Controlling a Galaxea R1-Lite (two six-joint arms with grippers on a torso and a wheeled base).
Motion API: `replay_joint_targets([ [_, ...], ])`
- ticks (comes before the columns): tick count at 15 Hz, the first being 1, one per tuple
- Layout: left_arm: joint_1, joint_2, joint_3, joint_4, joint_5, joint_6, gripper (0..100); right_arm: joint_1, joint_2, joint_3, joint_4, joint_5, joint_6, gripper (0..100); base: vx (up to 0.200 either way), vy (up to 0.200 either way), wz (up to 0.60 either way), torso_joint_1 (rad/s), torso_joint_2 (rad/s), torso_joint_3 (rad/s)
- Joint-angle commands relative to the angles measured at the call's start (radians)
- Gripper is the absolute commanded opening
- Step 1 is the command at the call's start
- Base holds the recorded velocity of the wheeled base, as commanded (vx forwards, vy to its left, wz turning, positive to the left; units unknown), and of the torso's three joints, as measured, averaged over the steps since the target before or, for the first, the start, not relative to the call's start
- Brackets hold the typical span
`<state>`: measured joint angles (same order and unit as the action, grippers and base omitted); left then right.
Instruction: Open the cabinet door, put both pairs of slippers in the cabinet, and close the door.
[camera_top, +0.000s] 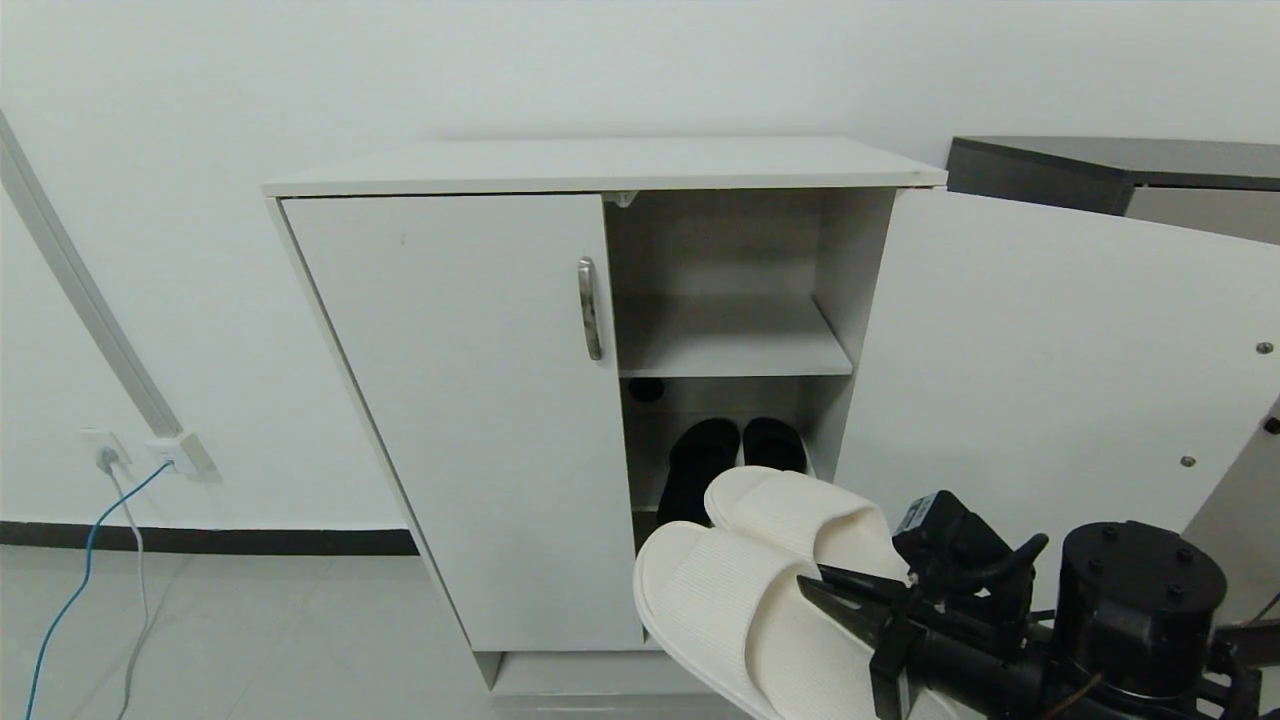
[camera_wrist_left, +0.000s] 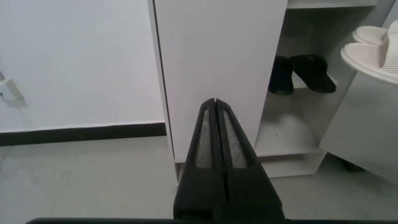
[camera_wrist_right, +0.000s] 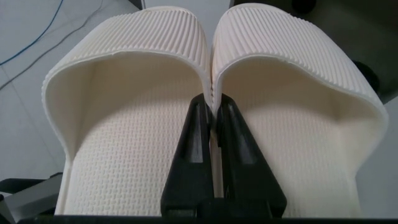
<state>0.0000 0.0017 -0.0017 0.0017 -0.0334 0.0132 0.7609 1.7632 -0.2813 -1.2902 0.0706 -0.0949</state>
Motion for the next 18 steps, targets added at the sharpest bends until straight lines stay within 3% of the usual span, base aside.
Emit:
replay_joint_targets([
  [1,0.000,0.000,0.000,0.000,0.000,0.001,0,0.000,0.001,0.001,0.000,0.000,0.000,0,0.000,0.000,0.00,0.000,0.00,0.000],
  [9,0.000,0.000,0.000,0.000,0.000,-0.001,0,-0.003,0.016,0.001,-0.001,-0.018,0.001,0,0.000,0.000,0.00,0.000,0.00,0.000],
  [12,0.000,0.000,0.000,0.000,0.000,-0.001,0,-0.002,0.042,-0.045,0.006,-0.157,0.011,0,0.000,0.000,0.00,0.000,0.00,0.000],
  [15,0.000,0.000,0.000,0.000,0.000,-0.001,0,0.046,0.117,-0.153,0.020,-0.373,0.139,0,0.000,0.000,0.00,0.000,0.00,0.000],
  [18,0.000,0.000,0.000,0.000,0.000,-0.001,0,0.126,0.087,-0.246,0.200,-0.506,0.204,0,0.000,0.000,0.00,0.000,0.00,0.000],
])
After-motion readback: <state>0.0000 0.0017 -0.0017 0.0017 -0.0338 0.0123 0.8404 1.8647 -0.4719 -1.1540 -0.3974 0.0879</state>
